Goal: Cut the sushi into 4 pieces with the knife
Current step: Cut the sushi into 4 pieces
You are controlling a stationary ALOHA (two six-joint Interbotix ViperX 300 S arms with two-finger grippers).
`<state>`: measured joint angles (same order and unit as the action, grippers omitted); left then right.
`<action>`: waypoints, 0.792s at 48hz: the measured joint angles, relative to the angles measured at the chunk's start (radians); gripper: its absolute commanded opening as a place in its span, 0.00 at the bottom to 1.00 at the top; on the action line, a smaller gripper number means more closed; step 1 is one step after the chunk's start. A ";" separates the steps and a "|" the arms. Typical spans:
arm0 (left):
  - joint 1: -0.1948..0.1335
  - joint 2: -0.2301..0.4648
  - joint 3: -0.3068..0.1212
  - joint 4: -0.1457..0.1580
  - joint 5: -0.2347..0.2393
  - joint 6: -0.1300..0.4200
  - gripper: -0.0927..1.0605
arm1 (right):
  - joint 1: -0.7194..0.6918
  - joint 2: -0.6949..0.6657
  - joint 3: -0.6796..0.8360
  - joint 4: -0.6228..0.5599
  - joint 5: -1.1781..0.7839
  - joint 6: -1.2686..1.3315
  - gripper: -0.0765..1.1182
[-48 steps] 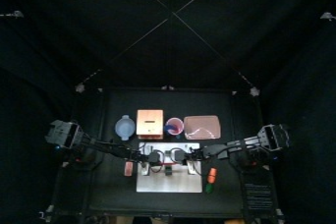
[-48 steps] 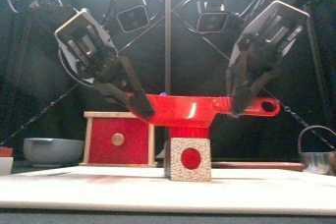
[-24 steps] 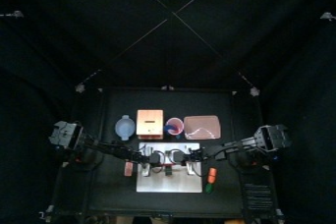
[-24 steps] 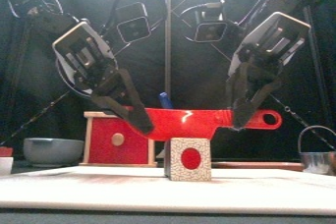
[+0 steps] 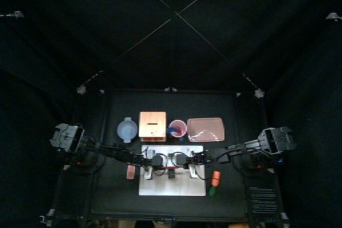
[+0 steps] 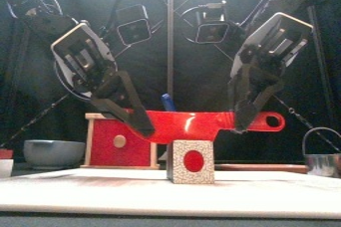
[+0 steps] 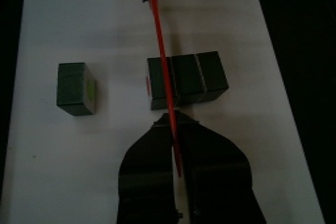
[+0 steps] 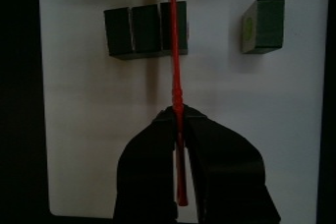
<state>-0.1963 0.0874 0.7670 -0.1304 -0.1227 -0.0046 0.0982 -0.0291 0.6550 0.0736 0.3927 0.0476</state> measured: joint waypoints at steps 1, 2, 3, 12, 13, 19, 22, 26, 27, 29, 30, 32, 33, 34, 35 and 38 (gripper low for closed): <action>0.000 0.000 0.002 0.000 0.000 0.000 0.32 | 0.000 0.000 0.000 0.000 0.002 -0.002 0.28; 0.000 0.000 0.002 0.000 0.000 0.000 0.32 | 0.000 0.000 -0.002 0.002 0.000 -0.002 0.28; -0.002 -0.002 0.002 -0.002 0.000 0.000 0.32 | 0.000 0.000 0.000 0.002 0.000 0.000 0.28; -0.005 -0.002 0.002 -0.003 0.002 0.000 0.32 | 0.003 0.002 -0.003 0.002 0.002 -0.002 0.28; -0.005 -0.002 0.002 -0.003 0.002 0.000 0.32 | 0.005 0.002 -0.002 0.002 0.000 0.000 0.28; -0.005 -0.002 0.000 -0.005 0.002 0.000 0.32 | 0.006 0.000 -0.002 0.002 0.002 0.000 0.28; -0.008 -0.002 -0.002 -0.008 0.000 0.000 0.32 | 0.008 0.000 -0.002 0.002 0.000 -0.002 0.28; -0.011 -0.002 -0.002 -0.009 0.002 0.000 0.32 | 0.009 0.003 -0.002 0.002 0.000 -0.002 0.28; -0.011 -0.002 -0.002 -0.011 0.002 0.000 0.32 | 0.009 0.003 -0.002 0.002 0.000 0.000 0.28; -0.014 0.000 -0.002 -0.017 0.002 0.000 0.32 | 0.011 0.005 -0.003 0.002 0.002 -0.002 0.28; -0.014 0.000 -0.002 -0.017 0.002 0.000 0.32 | 0.011 0.005 -0.003 0.002 0.000 -0.002 0.28; -0.017 0.000 -0.003 -0.023 0.000 0.000 0.32 | 0.012 0.005 -0.002 0.002 0.002 -0.002 0.28; -0.018 0.000 -0.003 -0.025 0.002 0.000 0.32 | 0.014 0.005 -0.003 0.003 0.000 -0.002 0.28; -0.018 -0.002 -0.003 -0.026 0.002 0.000 0.32 | 0.014 0.005 -0.003 0.003 0.000 -0.002 0.28; -0.020 -0.002 -0.005 -0.028 0.002 0.000 0.32 | 0.015 0.005 -0.003 0.003 0.000 -0.002 0.28; -0.023 -0.002 -0.005 -0.031 0.000 0.000 0.32 | 0.015 0.006 -0.005 0.005 0.000 -0.002 0.28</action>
<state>-0.2194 0.0859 0.7624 -0.1611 -0.1227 -0.0046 0.1135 -0.0230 0.6504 0.0782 0.3927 0.0460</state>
